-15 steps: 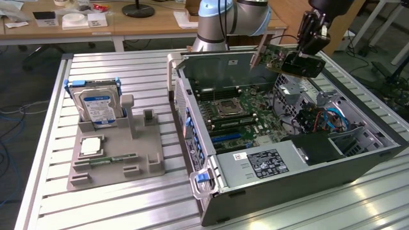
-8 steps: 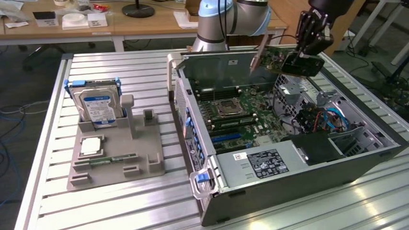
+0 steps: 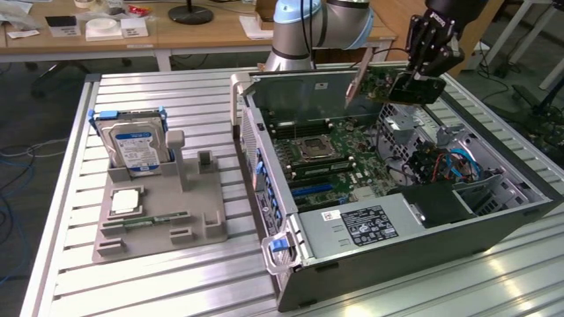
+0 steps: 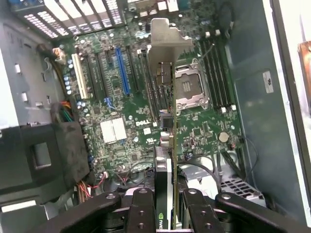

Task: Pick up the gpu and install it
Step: 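Insert the gpu into the slot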

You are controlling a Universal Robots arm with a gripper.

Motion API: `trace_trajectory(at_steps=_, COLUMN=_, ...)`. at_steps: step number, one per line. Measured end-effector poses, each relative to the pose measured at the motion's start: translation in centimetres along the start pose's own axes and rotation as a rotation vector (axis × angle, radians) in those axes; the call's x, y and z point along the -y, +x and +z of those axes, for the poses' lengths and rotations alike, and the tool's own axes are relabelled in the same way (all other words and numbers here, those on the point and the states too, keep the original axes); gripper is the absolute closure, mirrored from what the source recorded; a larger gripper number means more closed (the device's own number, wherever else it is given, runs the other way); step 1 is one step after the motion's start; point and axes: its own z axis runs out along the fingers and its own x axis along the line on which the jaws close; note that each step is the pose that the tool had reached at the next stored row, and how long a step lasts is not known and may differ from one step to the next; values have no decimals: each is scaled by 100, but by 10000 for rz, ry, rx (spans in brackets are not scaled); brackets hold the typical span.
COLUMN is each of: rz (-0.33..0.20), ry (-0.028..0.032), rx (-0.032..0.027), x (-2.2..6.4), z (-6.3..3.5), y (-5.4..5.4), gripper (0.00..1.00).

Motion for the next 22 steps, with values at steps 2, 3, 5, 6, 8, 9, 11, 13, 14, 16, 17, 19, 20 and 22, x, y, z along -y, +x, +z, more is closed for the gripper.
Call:
trace_trajectory(at_steps=2, rz=-31, ry=-1, rx=-2, x=0, z=0, y=0, gripper=73)
trace_trajectory(at_steps=3, rz=-32, ry=-1, rx=-2, x=0, z=0, y=0, gripper=73)
trace_trajectory(at_steps=5, rz=-32, ry=-1, rx=-2, x=0, z=0, y=0, gripper=73)
trace_trajectory(at_steps=6, rz=-32, ry=-1, rx=-2, x=0, z=0, y=0, gripper=73)
trace_trajectory(at_steps=8, rz=-91, ry=-2, rx=-4, x=0, z=1, y=0, gripper=73)
trace_trajectory(at_steps=9, rz=-167, ry=-3, rx=-7, x=0, z=2, y=0, gripper=73)
trace_trajectory(at_steps=11, rz=-404, ry=-6, rx=-18, x=0, z=3, y=0, gripper=73)
trace_trajectory(at_steps=13, rz=-687, ry=-11, rx=-31, x=0, z=4, y=0, gripper=73)
trace_trajectory(at_steps=14, rz=-1223, ry=10, rx=-48, x=1, z=11, y=0, gripper=73)
trace_trajectory(at_steps=16, rz=-1542, ry=548, rx=25, x=-18, z=39, y=6, gripper=73)
trace_trajectory(at_steps=17, rz=-1542, ry=549, rx=27, x=-26, z=42, y=7, gripper=73)
trace_trajectory(at_steps=19, rz=-1543, ry=549, rx=26, x=-54, z=51, y=14, gripper=73)
trace_trajectory(at_steps=20, rz=-1542, ry=550, rx=25, x=-76, z=56, y=19, gripper=73)
trace_trajectory(at_steps=22, rz=-1537, ry=549, rx=26, x=-126, z=67, y=31, gripper=73)
